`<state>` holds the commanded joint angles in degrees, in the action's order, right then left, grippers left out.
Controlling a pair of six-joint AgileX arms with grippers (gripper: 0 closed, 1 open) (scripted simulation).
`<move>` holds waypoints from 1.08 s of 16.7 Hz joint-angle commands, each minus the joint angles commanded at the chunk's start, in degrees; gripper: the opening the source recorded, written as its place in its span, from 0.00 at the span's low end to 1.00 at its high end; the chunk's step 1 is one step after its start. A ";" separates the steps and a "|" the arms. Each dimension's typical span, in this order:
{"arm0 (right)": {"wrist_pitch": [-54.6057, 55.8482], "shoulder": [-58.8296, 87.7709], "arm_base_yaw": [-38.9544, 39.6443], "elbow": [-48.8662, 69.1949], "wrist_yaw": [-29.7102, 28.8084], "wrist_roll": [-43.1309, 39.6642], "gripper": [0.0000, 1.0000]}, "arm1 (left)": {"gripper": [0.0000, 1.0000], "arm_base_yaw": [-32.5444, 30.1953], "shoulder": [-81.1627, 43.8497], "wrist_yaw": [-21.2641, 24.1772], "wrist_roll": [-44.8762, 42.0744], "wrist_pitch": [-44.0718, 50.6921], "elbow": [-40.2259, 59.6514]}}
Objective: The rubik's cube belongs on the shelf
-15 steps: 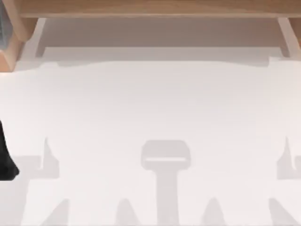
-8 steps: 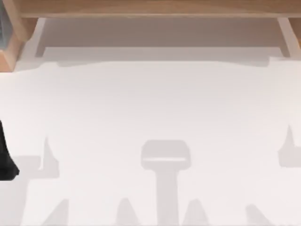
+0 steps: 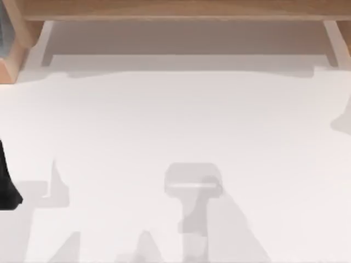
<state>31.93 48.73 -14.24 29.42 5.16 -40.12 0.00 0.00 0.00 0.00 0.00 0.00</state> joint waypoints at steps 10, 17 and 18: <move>28.10 61.88 -9.71 25.38 12.78 -38.54 1.00 | 1.00 0.00 0.00 0.00 0.00 0.00 0.00; 37.00 82.58 -12.02 33.33 18.86 -48.94 1.00 | 1.00 0.00 0.00 0.00 0.00 0.00 0.00; 37.26 83.13 -12.08 33.57 19.06 -49.12 1.00 | 1.00 0.00 0.00 0.00 0.00 0.00 0.00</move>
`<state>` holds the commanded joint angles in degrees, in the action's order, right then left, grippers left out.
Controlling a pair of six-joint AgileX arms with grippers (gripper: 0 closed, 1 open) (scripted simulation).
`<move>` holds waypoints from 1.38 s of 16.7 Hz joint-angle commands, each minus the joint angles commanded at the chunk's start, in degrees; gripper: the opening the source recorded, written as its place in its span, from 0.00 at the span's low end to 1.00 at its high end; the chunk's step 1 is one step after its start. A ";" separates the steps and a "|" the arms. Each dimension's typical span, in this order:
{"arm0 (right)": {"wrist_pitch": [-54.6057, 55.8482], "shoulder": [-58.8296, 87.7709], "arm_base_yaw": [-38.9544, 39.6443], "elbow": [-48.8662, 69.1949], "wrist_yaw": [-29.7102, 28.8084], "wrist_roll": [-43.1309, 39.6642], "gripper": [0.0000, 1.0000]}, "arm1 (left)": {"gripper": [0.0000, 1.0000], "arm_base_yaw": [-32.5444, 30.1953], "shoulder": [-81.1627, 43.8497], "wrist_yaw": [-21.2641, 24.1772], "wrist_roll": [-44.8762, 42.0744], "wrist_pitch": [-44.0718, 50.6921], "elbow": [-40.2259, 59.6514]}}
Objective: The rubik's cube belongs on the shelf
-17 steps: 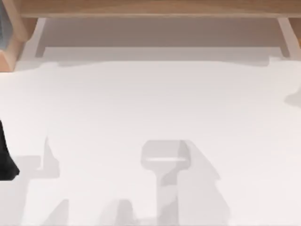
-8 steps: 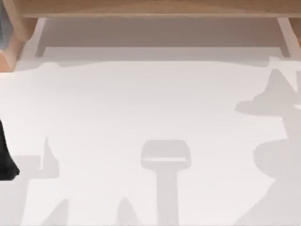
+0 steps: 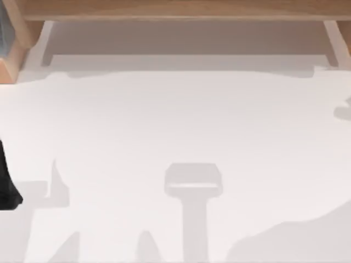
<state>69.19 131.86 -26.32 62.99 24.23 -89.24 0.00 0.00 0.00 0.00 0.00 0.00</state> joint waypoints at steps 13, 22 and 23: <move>-3.57 2.93 1.34 6.47 -1.38 -0.04 1.00 | 1.00 0.00 0.00 0.00 0.00 0.00 0.00; -3.63 2.99 1.36 6.58 -1.40 -0.04 0.62 | 1.00 0.00 0.00 0.00 0.00 0.00 0.00; -3.63 2.99 1.36 6.58 -1.40 -0.04 0.55 | 1.00 0.00 0.00 0.00 0.00 0.00 0.00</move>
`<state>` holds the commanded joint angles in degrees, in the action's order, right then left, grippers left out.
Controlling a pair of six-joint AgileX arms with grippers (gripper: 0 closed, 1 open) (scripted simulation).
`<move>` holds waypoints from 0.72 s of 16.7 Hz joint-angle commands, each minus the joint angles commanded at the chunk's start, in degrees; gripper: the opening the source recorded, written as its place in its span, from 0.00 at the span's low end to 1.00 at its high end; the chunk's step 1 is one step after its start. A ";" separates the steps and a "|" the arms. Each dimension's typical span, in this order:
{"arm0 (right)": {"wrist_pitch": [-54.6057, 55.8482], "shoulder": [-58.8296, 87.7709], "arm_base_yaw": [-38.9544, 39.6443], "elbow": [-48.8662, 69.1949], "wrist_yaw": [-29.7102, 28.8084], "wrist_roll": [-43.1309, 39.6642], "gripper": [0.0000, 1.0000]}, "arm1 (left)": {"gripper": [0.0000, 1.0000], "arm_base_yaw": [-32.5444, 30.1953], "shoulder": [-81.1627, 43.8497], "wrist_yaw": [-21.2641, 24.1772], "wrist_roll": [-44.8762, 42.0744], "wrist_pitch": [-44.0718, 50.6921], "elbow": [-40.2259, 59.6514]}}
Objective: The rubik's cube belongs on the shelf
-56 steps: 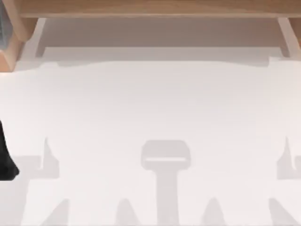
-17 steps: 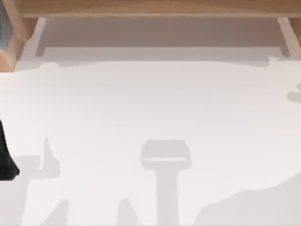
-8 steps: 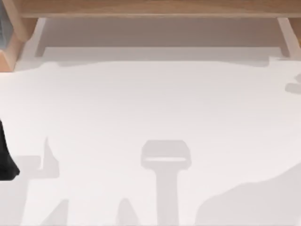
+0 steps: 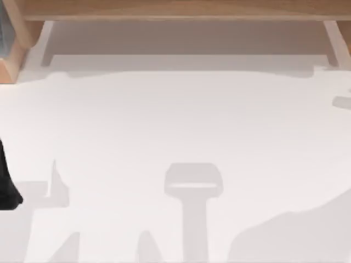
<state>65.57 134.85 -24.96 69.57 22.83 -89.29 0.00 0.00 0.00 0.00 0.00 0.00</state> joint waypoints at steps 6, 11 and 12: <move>0.00 0.00 0.00 0.00 0.00 0.00 0.10 | 1.00 0.00 0.00 0.00 0.00 0.00 0.00; 0.00 0.00 0.00 0.00 0.00 0.00 0.00 | 1.00 0.00 0.00 0.00 0.00 0.00 0.00; 0.00 0.00 0.00 0.00 0.00 0.00 0.00 | 1.00 0.00 0.00 0.00 0.00 0.00 0.00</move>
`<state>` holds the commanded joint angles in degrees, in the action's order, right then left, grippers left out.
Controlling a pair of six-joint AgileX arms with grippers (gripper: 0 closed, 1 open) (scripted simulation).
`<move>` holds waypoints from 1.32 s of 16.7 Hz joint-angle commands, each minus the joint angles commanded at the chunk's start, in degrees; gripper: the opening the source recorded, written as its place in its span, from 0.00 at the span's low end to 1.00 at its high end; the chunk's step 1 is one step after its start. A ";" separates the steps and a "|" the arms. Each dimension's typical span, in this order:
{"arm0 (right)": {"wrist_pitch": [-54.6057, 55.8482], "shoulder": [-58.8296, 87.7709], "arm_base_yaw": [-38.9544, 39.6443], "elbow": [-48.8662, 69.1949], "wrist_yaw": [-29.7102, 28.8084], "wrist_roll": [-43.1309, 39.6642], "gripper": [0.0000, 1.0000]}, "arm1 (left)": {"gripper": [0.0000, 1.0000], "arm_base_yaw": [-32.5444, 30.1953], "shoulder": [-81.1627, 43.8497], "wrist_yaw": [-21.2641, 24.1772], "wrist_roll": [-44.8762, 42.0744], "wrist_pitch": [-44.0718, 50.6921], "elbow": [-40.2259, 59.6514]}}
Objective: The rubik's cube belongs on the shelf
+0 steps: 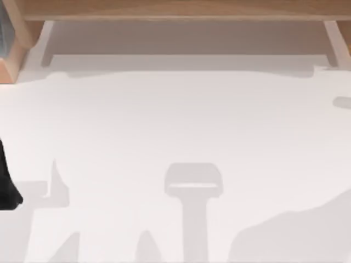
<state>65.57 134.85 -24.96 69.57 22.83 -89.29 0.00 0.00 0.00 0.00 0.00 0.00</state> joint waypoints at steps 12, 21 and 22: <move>6.77 -5.61 -3.11 -12.99 3.01 0.39 0.00 | 1.00 0.00 0.00 0.00 0.00 0.00 0.00; 10.11 -7.87 -4.76 -18.10 4.57 0.31 0.00 | 1.00 0.00 0.00 0.00 0.00 0.00 0.00; 11.11 -8.56 -5.36 -19.95 5.28 0.39 0.00 | 1.00 0.00 0.00 0.00 0.00 0.00 0.00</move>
<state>76.68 126.29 -30.31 49.62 28.11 -88.90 0.00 0.00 0.00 0.00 0.00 0.00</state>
